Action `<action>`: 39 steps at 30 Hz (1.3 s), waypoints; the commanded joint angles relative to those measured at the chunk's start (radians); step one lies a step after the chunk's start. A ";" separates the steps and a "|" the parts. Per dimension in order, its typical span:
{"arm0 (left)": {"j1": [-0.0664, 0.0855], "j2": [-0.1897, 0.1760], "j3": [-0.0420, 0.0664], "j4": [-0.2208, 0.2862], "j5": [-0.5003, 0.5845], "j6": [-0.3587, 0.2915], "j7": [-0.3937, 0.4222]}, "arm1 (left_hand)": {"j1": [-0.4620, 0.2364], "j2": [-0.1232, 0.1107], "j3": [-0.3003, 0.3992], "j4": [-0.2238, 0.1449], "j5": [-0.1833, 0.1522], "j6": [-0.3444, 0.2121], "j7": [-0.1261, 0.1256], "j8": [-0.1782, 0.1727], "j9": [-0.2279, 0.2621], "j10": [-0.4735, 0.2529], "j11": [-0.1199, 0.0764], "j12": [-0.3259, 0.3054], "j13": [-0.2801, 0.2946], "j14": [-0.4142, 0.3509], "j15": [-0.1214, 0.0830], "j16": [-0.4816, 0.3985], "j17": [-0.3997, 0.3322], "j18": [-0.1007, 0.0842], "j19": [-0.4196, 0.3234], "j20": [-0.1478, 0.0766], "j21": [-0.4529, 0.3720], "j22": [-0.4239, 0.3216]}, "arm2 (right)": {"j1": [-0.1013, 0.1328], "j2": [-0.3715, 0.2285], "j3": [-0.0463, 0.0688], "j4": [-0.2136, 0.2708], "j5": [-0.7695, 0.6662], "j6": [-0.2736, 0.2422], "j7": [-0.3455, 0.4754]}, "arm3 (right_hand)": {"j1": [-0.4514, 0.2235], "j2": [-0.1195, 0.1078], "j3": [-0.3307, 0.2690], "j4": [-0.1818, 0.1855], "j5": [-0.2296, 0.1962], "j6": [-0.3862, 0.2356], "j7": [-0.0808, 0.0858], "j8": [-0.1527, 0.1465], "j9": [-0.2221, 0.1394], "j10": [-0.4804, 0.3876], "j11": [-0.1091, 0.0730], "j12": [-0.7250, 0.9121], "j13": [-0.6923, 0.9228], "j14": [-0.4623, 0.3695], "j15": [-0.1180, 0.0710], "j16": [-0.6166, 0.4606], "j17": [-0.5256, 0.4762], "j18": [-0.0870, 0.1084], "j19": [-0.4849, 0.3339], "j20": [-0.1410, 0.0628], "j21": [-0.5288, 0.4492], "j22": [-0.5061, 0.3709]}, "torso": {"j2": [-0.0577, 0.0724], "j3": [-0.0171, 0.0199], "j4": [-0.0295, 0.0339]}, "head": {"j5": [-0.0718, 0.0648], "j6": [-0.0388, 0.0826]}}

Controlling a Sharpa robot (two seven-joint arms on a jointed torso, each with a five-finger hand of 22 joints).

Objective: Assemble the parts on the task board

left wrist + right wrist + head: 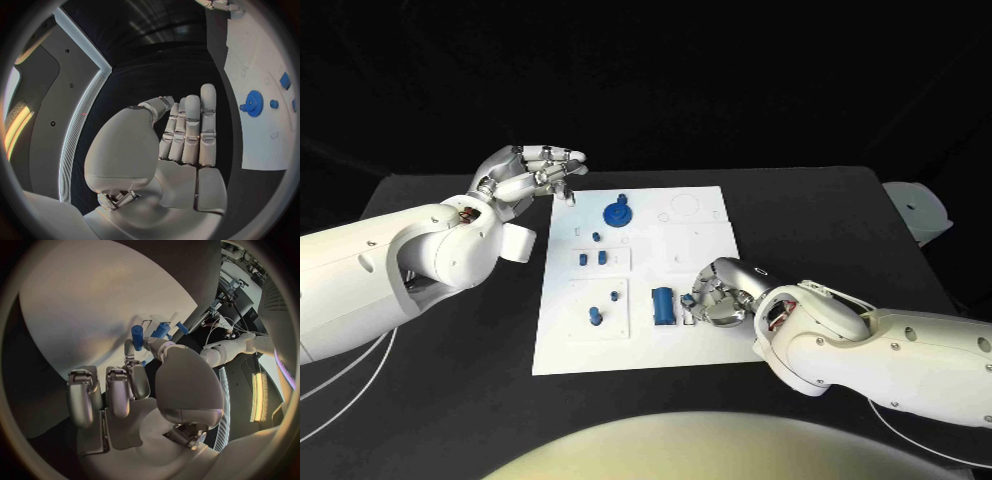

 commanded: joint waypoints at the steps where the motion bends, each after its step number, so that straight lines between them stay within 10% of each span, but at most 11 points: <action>1: 0.001 0.001 0.001 0.003 0.003 0.016 0.005 | -0.006 0.004 0.004 0.003 0.004 -0.009 0.000 0.005 0.001 -0.004 -0.001 0.006 0.001 -0.008 -0.001 0.005 -0.002 0.015 -0.004 0.003 -0.005 -0.001 | -0.002 0.005 0.000 -0.003 -0.018 0.016 -0.005 | -0.012 0.004 -0.007 0.002 -0.007 0.037 -0.032 0.005 -0.004 0.029 -0.008 0.010 0.150 0.098 -0.006 0.005 0.231 -0.007 0.103 -0.008 0.004 0.263 | 0.000 -0.0001 0.0016 | 0.000 0.000; 11: 0.001 0.000 0.001 0.003 0.003 0.017 0.003 | -0.008 0.004 0.004 0.004 0.005 -0.011 0.000 0.006 0.001 -0.006 0.000 0.008 0.002 -0.008 -0.001 0.006 -0.003 0.015 -0.004 0.003 -0.006 -0.002 | -0.002 0.012 0.000 -0.006 -0.034 0.027 -0.007 | -0.060 0.002 -0.049 0.046 -0.112 0.050 -0.035 0.008 -0.008 0.036 -0.010 0.028 0.160 0.099 -0.008 0.007 0.236 -0.007 0.103 -0.011 0.004 0.263 | 0.000 -0.0006 0.0005 | 0.001 0.000; 31: 0.001 0.000 0.001 0.003 0.003 0.016 0.001 | -0.008 0.004 0.004 0.004 0.005 -0.011 0.000 0.006 0.001 -0.006 0.000 0.008 0.002 -0.008 -0.001 0.006 -0.003 0.015 -0.004 0.003 -0.006 -0.002 | -0.005 0.012 0.000 0.003 -0.050 0.037 -0.006 | -0.067 -0.003 -0.075 0.058 -0.075 0.056 -0.037 0.011 -0.008 0.041 -0.012 0.041 0.167 0.099 -0.010 0.008 0.238 -0.007 0.103 -0.012 0.004 0.263 | -0.001 0.0001 -0.0003 | 0.007 0.000; 39: 0.001 0.001 0.001 0.002 0.003 0.016 0.000 | -0.009 0.004 0.004 0.005 0.005 -0.011 0.000 0.006 0.002 -0.007 0.000 0.010 0.002 -0.009 -0.001 0.006 -0.003 0.014 -0.004 0.003 -0.006 -0.002 | -0.005 0.011 0.000 0.007 -0.056 0.030 -0.003 | -0.148 -0.022 -0.181 0.099 -0.064 0.062 -0.036 0.009 -0.014 0.042 -0.011 0.043 0.171 0.099 -0.009 0.008 0.239 -0.007 0.103 -0.012 0.004 0.263 | 0.000 0.0002 0.0001 | 0.006 0.000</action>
